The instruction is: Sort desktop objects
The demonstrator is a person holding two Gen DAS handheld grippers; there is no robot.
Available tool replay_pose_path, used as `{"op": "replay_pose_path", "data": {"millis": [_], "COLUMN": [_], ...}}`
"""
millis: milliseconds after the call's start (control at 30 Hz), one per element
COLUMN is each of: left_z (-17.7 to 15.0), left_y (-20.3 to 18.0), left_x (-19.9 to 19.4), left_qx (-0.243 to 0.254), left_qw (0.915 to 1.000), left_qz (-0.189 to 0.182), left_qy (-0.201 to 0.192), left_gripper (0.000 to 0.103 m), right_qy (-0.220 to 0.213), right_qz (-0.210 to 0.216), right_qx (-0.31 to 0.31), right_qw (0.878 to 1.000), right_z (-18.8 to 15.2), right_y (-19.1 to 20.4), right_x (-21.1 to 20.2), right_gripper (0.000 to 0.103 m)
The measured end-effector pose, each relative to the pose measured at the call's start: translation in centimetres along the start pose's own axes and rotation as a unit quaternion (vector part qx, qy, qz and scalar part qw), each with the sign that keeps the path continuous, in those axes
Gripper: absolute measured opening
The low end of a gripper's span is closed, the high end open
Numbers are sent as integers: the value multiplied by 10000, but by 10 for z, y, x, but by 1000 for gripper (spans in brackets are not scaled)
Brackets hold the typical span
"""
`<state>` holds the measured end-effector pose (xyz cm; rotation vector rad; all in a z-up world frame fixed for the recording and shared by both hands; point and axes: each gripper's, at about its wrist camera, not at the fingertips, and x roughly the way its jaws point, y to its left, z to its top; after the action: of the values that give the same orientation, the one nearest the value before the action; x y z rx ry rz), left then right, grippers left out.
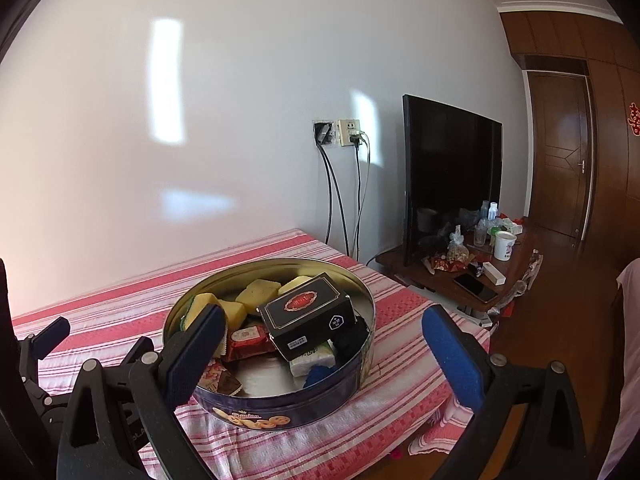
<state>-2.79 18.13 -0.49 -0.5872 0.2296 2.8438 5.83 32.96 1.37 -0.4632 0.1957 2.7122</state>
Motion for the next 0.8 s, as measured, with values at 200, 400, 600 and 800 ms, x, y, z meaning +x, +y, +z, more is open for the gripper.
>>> {"op": "replay_pose_path", "data": {"millis": [200, 400, 600, 800], "left_z": [2, 0, 0, 0], "left_y": [2, -1, 0, 2], "left_x": [-7, -12, -13, -17], "left_qx": [26, 132, 60, 15], "left_qw": [9999, 9997, 9999, 9998], "left_qz": [138, 180, 150, 173], "left_qy": [-82, -105, -2, -15], "left_gripper": [102, 102, 102, 102], "right_qy": [-149, -128, -260, -313], "right_qz": [-72, -29, -88, -89], "right_qx": [9, 66, -37, -17], "right_qw": [9999, 9999, 9996, 9995], "right_z": [-1, 0, 0, 0], "right_y": [0, -5, -2, -3], "right_x": [-7, -7, -13, -17], "right_gripper": [101, 101, 101, 101]}}
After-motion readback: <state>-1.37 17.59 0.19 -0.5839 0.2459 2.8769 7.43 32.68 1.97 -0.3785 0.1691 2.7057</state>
